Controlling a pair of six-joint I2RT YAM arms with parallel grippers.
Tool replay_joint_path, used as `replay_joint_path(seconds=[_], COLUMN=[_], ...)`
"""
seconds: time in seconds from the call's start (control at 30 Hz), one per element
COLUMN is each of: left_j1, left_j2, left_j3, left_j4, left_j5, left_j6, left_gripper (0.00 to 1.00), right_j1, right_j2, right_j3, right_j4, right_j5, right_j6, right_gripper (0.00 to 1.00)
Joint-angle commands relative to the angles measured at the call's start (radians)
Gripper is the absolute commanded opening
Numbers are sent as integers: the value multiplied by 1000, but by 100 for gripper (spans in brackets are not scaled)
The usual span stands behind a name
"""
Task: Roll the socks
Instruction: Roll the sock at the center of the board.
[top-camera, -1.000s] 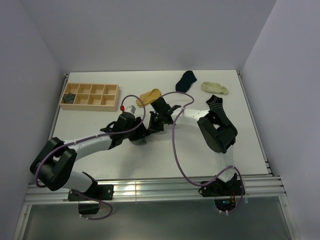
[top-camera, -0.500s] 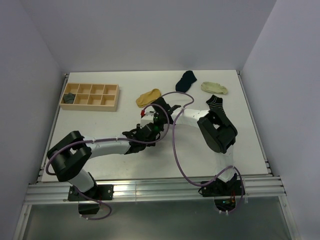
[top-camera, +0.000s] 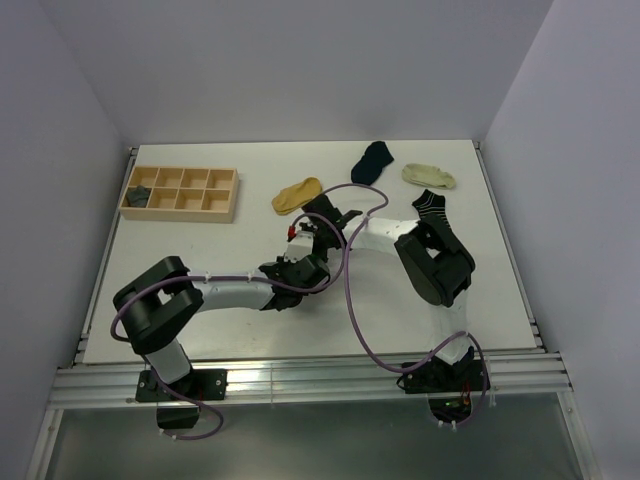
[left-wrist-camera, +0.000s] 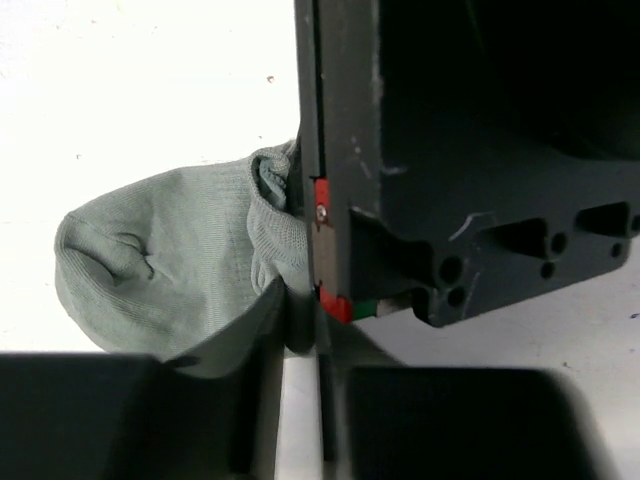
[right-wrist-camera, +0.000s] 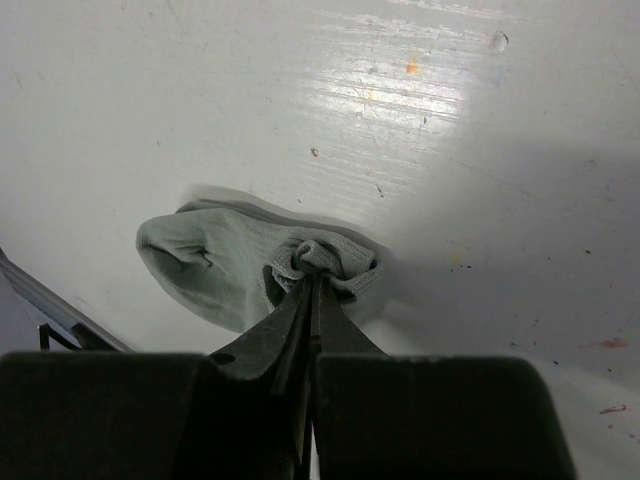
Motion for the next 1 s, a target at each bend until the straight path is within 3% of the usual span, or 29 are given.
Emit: replay_joint_path(seconds=[0.0,0.07,0.23,0.53,0.67,0.97], left_j1=[-12,-12,17,195,260,310], left_j2=[15,3,-139,-396,-410,-385], left_j3=[8,-5,-98,-301,-374,-433], left_j4=[-24,-17,97,250,293,335], left_j5=[17,29,141,430,500,583], left_j6=[-5,-8,-20,-142,-184,-236], left_gripper=[8,0,0,0,0,0], right_j1=[5,-4,-36,-48,-48,-36], right_j2=[7,-29,-134,-272,-278,-249], right_j3=[-42,-74,-169,-260,-272,-227], right_j4=[-38,-12,92,246,273,261], right_j5=[23,17,21,40,17,-23], right_j6=[-13,-1,24,17,11,-21], right_gripper=[4,5,10,20,27,28])
